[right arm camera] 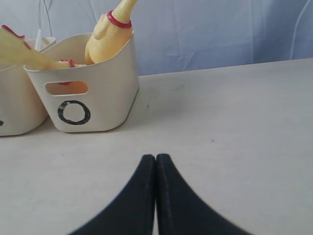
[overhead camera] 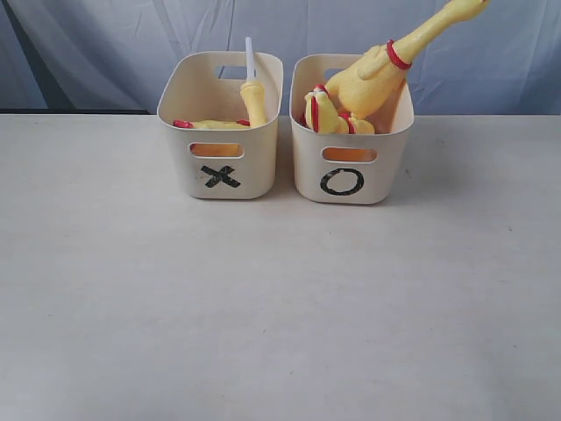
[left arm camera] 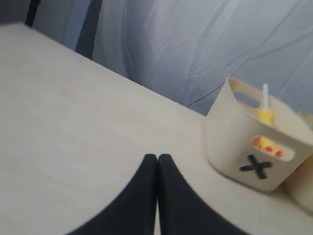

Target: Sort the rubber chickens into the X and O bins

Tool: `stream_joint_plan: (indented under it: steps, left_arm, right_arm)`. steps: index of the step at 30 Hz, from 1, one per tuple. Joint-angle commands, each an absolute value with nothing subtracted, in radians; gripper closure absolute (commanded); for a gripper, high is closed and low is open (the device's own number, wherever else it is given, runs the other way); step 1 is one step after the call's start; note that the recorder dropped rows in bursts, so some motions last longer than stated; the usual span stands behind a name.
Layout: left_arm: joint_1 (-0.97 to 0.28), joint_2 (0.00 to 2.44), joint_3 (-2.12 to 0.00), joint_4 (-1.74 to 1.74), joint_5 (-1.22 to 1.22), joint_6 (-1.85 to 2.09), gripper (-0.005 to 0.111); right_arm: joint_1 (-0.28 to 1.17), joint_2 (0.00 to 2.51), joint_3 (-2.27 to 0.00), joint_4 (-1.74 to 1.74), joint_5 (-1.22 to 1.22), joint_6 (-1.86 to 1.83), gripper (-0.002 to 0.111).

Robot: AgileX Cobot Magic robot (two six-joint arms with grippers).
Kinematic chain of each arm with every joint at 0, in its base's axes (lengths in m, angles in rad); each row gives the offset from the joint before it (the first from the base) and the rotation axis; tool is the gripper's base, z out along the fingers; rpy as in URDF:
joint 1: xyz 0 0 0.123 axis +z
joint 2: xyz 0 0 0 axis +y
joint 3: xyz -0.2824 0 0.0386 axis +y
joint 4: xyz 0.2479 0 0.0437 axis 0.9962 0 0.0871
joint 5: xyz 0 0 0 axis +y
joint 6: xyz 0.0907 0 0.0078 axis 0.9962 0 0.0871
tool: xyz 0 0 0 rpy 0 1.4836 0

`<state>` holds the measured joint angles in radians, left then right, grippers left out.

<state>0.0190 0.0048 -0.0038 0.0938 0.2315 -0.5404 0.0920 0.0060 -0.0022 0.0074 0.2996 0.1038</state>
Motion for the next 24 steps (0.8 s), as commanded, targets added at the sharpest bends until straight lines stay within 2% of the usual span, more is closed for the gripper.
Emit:
stream_joint_plan:
  steps: [1, 24]
  left_arm:
    - [0.02, 0.0, 0.0, 0.105, 0.224, -0.137, 0.107]
    - [0.02, 0.0, 0.0, 0.112, 0.233, -0.039, 0.107]
  right_arm:
    - [0.091, 0.0, 0.0, 0.0, 0.286, 0.035, 0.109]
    - [0.091, 0.0, 0.0, 0.0, 0.309, 0.011, 0.109]
